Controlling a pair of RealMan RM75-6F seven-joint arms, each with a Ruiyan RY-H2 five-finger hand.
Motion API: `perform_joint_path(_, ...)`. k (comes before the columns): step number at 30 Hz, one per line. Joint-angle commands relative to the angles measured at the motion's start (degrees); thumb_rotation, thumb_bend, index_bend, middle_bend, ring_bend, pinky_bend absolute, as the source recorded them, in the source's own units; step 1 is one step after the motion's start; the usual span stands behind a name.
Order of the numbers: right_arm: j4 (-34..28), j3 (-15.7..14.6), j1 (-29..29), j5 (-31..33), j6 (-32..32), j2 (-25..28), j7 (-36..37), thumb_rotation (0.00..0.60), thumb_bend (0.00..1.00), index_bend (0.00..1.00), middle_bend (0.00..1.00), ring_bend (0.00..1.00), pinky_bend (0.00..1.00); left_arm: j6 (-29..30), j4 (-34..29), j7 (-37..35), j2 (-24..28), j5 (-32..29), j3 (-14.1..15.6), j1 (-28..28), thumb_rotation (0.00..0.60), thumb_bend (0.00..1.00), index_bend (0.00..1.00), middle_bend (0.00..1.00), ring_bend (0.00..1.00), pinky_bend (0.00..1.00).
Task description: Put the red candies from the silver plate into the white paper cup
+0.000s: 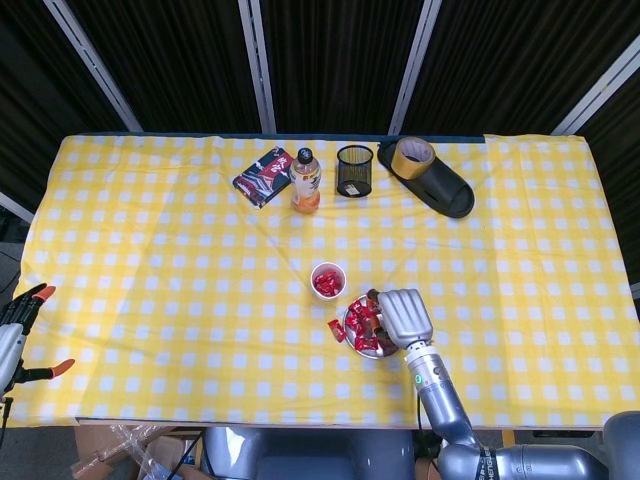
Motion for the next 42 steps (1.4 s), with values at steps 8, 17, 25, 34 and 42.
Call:
perform_joint_path(8, -4.0, 6.6, 5.5, 2.8, 0.2, 1.6, -4.9, 0.6, 0.56, 0.51, 0.97, 1.0, 0.95, -1.1, -0.1, -1.1, 0.4, 0.0, 0.1, -0.4, 0.6, 0.02, 0.0, 0.0, 0.0, 0.0)
perform_joint_path(17, 1.0, 8.3, 10.2, 8.0, -2.2, -1.9, -6.2, 0.6, 0.56, 0.51, 0.97, 1.0, 0.95, -1.9, -0.3, -1.9, 0.8, -0.2, 0.1, -0.7, 0.6, 0.02, 0.0, 0.0, 0.0, 0.0)
perform_joint_path(25, 6.5, 8.7, 13.4, 11.6, -3.8, -4.8, -6.5, 0.6, 0.56, 0.51, 0.97, 1.0, 0.95, -2.6, -0.5, -2.8, 1.2, -0.4, 0.2, -0.9, 0.6, 0.02, 0.0, 0.0, 0.0, 0.0)
perform_joint_path(34, 8.4, 7.4, 14.5, 11.9, -3.7, -6.2, -5.8, 0.6, 0.5, 0.45, 0.97, 1.0, 0.95, -2.7, -0.6, -3.3, 1.4, -0.3, 0.3, -0.9, 0.6, 0.02, 0.0, 0.0, 0.0, 0.0)
perform_joint_path(42, 6.3, 6.4, 14.1, 9.5, -1.3, -5.7, -5.3, 0.6, 0.38, 0.43, 0.97, 1.0, 0.95, -2.5, -0.6, -2.8, 1.3, -0.5, 0.2, -0.9, 0.6, 0.02, 0.0, 0.0, 0.0, 0.0)
